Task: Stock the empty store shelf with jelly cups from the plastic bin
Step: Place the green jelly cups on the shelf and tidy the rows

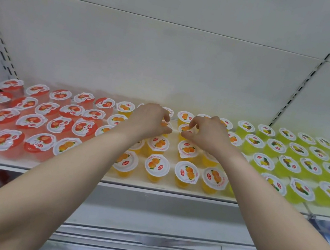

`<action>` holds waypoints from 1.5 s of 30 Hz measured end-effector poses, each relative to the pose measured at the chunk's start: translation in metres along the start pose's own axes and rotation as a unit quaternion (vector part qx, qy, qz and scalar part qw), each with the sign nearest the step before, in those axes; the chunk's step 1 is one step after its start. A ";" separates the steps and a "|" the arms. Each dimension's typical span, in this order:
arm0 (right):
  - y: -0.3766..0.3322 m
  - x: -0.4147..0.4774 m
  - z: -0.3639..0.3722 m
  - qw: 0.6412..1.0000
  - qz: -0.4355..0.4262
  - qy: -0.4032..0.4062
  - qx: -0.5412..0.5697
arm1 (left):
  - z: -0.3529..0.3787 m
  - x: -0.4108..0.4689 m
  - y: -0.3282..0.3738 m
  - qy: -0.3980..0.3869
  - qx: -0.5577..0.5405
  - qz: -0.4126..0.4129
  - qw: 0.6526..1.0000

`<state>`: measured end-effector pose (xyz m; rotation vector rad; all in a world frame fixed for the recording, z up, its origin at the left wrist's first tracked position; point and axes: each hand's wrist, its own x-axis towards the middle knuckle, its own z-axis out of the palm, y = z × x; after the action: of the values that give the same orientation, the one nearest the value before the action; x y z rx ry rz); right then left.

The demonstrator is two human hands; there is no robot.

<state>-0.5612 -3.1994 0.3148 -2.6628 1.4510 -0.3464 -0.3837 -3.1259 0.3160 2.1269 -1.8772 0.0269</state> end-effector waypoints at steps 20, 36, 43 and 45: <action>-0.017 -0.050 -0.013 0.997 -0.032 -0.049 -0.057 | -0.020 -0.062 -0.001 -0.064 -0.041 0.055 0.996; -0.067 -0.107 -0.001 0.988 -0.152 -0.012 -0.013 | -0.031 -0.144 -0.051 -0.010 -0.030 0.095 0.995; -0.072 -0.112 0.001 0.991 -0.126 -0.013 -0.041 | -0.025 -0.150 -0.049 -0.003 -0.016 0.107 0.994; -0.073 -0.113 0.001 0.991 -0.120 -0.018 -0.048 | -0.025 -0.152 -0.050 -0.002 -0.021 0.111 0.994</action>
<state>-0.5602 -3.0649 0.3104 -2.9115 1.1659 -0.2499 -0.3526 -2.9680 0.2971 1.8820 -2.0889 0.0297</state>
